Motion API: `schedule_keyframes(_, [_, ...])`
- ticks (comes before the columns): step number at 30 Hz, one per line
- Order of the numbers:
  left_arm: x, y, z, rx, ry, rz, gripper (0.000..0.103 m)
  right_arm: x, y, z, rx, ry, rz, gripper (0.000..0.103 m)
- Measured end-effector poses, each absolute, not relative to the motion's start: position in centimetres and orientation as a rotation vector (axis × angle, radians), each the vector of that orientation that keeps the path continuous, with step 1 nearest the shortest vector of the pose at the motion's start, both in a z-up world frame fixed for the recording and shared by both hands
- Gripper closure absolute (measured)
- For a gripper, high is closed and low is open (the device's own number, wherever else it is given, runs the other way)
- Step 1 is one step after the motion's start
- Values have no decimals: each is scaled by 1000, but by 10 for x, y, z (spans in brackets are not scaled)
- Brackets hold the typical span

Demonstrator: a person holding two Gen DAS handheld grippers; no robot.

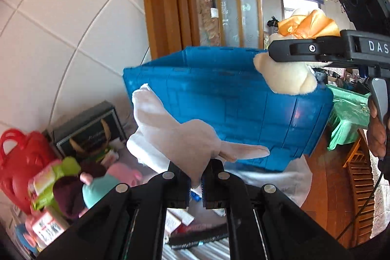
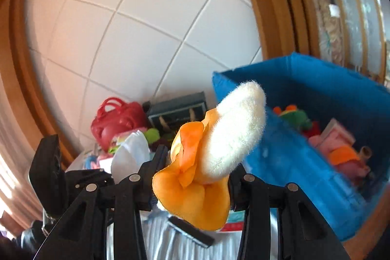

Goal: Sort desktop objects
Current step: 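Carry cloth and duck plush over the crate and open both tools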

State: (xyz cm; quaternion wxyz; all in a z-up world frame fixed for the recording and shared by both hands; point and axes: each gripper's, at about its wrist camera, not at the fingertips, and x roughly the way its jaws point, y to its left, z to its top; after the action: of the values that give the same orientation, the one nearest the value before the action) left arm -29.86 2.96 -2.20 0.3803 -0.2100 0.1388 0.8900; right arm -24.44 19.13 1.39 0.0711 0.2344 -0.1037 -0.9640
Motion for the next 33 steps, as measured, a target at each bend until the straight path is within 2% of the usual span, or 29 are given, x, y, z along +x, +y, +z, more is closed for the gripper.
schedule_keyframes(5, [-307, 109, 27, -389, 377, 2231, 97, -230, 259, 42, 620, -300, -3086, 62])
schedule_keyframes(11, [-319, 199, 63, -325, 378, 2237, 97, -248, 341, 34, 710, -354, -3193, 62])
schedule_keyframes(13, [-330, 228, 66, -326, 390, 2253, 95, -255, 366, 32, 716, -392, -3220, 57])
schedule_keyframes(14, [-335, 242, 68, -333, 398, 2261, 90, -262, 378, 31, 734, -408, -3237, 54])
schedule_keyframes(15, [-342, 254, 69, -343, 409, 2279, 78, -270, 390, 30, 783, -416, -3249, 44])
schedule_keyframes(16, [-347, 266, 71, -353, 425, 2305, 69, -277, 400, 29, 819, -433, -3250, 29])
schedule_keyframes(17, [-350, 275, 72, -360, 447, 2338, 47, -279, 412, 28, 816, -457, -3248, 25])
schedule_keyframes(18, [-351, 282, 73, -349, 465, 2382, 33, -277, 421, 29, 808, -475, -3248, 25])
schedule_keyframes(19, [-350, 284, 74, -317, 475, 2410, 30, -275, 428, 30, 805, -491, -3249, 24])
schedule_keyframes(24, [-348, 275, 74, -287, 419, 2435, 30, -251, 445, 34, 711, -547, -3248, 14])
schedule_keyframes(29, [-350, 269, 66, -318, 415, 2440, 30, -238, 438, 35, 683, -582, -3211, 10])
schedule_keyframes(33, [-346, 260, 63, -322, 422, 2445, 30, -227, 418, 36, 667, -533, -3220, 10])
